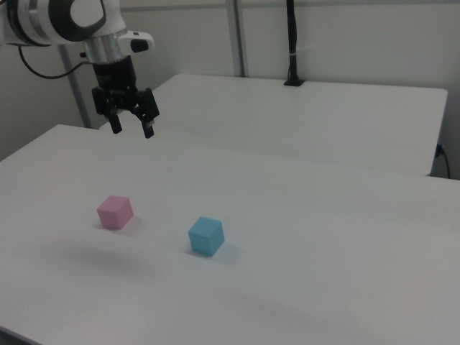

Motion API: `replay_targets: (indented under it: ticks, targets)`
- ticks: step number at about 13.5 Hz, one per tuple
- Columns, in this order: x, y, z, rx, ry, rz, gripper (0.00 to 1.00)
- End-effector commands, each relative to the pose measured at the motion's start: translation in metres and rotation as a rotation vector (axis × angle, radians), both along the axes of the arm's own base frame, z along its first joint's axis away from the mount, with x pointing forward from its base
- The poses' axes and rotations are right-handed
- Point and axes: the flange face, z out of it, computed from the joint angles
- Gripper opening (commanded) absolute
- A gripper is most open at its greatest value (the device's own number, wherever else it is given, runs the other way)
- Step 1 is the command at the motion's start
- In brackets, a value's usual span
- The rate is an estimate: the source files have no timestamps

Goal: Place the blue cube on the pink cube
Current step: 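Move the open gripper toward the light-blue cube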

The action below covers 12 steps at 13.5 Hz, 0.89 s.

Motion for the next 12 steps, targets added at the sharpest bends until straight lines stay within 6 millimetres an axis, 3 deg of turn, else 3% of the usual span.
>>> replay_targets:
  ticks: [1, 6, 12]
  targets:
    - [-0.003, 0.000, 0.001, -0.012, -0.003, -0.005, 1.00]
    - [-0.002, -0.010, 0.002, -0.012, -0.007, -0.017, 1.00]
    - [-0.002, -0.068, 0.004, -0.010, -0.004, -0.002, 1.00]
